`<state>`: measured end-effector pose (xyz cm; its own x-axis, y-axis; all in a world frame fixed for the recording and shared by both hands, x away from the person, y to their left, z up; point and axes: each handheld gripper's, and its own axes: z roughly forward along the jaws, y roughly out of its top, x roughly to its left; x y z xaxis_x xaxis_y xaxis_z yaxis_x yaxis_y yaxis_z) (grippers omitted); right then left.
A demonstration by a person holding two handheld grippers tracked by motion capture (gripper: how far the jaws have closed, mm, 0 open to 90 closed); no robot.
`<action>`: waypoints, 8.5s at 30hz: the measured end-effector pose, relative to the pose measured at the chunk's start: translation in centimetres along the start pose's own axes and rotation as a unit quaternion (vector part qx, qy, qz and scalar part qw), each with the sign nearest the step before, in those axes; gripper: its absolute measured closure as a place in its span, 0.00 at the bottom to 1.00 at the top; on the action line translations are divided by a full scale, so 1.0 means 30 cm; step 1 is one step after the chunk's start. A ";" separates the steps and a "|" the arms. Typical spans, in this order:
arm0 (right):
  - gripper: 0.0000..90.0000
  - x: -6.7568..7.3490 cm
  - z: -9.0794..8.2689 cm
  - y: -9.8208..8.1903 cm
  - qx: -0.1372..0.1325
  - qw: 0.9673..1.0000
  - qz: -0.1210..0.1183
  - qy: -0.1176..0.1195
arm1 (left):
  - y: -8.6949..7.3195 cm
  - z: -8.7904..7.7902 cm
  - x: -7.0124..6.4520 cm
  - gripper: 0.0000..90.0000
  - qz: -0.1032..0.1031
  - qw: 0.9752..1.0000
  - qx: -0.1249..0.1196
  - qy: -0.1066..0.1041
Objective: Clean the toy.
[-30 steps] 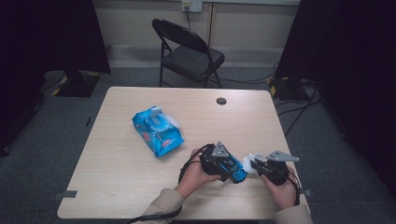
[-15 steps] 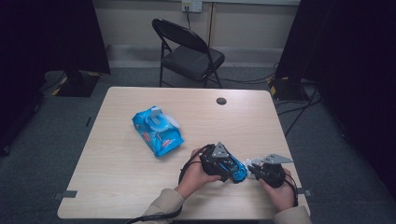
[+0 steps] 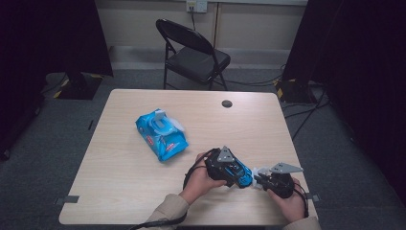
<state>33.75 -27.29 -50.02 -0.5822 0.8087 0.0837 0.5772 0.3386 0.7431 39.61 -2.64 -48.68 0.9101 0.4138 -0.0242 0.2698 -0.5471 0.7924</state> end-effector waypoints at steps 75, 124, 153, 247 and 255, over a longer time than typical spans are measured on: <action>0.90 0.088 -0.026 -0.006 0.029 0.999 -0.018 0.033 | -0.004 0.013 -0.016 0.18 0.029 0.999 0.000 0.031; 0.91 0.206 0.010 0.025 0.045 0.987 -0.055 0.144 | -0.003 0.013 -0.023 0.19 0.032 0.999 0.000 0.025; 0.91 0.054 -0.037 -0.005 0.032 0.999 -0.006 0.038 | -0.003 0.010 -0.020 0.20 0.030 0.999 -0.001 0.024; 0.91 -0.047 0.270 0.238 -0.006 0.999 0.015 0.038 | -0.016 0.004 -0.003 0.24 0.021 0.999 -0.019 0.014; 0.90 -0.051 0.242 0.213 -0.004 0.999 0.011 0.047 | -0.015 0.004 -0.002 0.24 0.023 0.999 -0.018 0.015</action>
<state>42.49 -22.87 -50.23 -0.6205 0.7674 0.1614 0.5864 0.3175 0.7452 39.47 -2.51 -49.12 0.9113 0.4107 0.0297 0.2166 -0.5394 0.8137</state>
